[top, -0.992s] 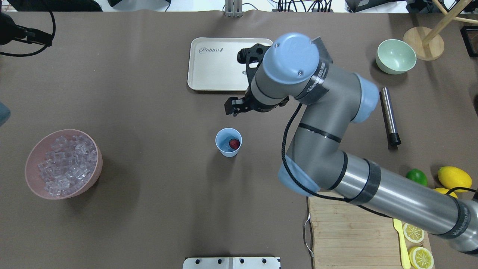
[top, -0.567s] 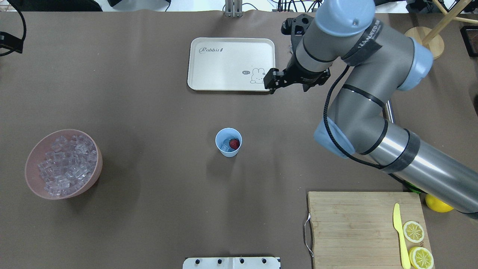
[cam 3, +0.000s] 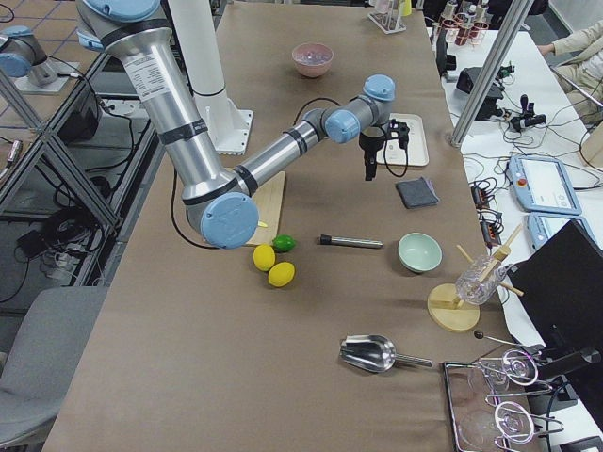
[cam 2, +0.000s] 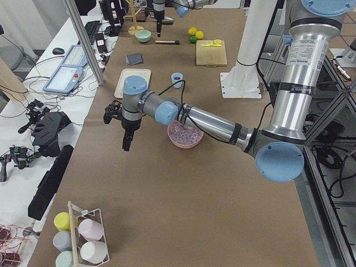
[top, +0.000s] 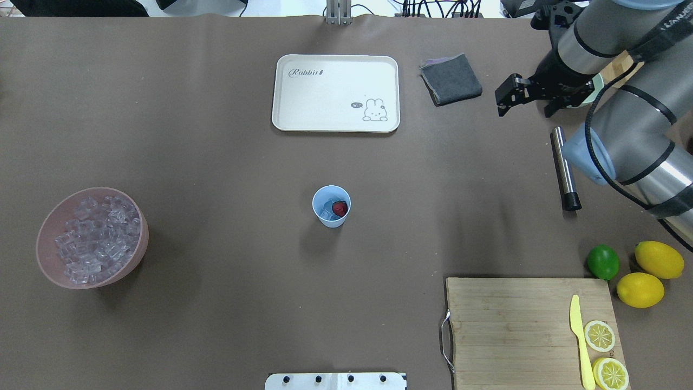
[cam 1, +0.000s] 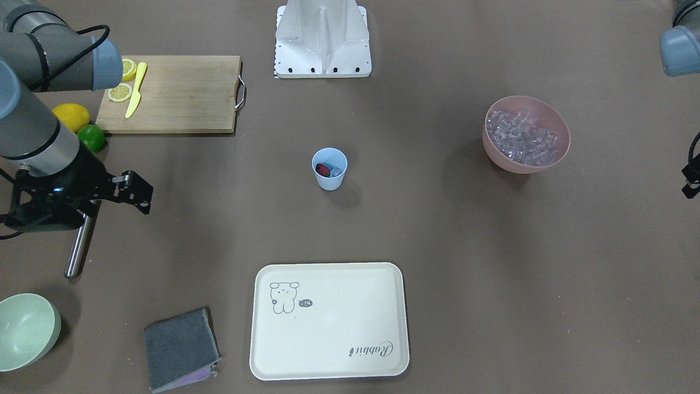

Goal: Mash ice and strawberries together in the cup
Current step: 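Lower the right gripper onto the dark pestle and grasp its top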

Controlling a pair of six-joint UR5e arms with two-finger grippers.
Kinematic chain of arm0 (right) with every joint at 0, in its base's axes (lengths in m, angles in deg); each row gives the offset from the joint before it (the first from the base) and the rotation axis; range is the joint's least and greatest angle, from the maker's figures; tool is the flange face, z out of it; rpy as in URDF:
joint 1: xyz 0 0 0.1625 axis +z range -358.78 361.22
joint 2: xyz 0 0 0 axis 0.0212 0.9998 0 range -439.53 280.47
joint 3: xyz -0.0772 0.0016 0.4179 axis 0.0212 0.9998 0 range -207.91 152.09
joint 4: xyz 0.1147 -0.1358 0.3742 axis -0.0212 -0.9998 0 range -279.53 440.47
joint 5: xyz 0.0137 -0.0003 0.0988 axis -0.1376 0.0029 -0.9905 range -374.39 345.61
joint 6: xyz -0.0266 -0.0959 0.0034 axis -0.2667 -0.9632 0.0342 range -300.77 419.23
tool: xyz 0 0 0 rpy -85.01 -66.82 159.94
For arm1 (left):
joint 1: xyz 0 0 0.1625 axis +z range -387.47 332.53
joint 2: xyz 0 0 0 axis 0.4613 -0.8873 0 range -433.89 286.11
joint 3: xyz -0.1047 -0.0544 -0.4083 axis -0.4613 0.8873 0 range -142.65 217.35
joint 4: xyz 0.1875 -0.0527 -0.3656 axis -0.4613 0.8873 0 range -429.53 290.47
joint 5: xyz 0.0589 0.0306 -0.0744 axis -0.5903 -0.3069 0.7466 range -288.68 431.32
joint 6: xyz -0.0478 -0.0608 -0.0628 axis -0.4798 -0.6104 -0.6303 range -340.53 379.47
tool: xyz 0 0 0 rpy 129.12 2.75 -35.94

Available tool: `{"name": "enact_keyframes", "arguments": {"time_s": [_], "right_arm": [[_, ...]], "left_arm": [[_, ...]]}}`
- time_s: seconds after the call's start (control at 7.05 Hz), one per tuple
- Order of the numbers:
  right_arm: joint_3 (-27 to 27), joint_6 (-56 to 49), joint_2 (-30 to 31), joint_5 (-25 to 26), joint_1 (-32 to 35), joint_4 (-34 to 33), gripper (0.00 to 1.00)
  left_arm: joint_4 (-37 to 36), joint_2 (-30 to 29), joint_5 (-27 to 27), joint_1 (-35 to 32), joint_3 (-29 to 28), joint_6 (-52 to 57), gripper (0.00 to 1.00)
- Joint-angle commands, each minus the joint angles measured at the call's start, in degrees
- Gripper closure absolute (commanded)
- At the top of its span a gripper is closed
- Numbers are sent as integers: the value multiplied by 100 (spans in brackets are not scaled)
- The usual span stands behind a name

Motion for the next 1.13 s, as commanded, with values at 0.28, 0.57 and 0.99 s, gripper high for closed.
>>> {"name": "enact_keyframes", "arguments": {"time_s": [0.28,0.57,0.99], "right_arm": [[1695,24,399,-6,246,1888,0],[2110,-11,390,12,273,2178,0],[2243,33,364,302,98,2189,0]], "left_arm": [[73,92,113,-140,-105,303,2],[74,30,113,-140,-70,312,2],[82,-14,113,-140,-79,462,2]]}}
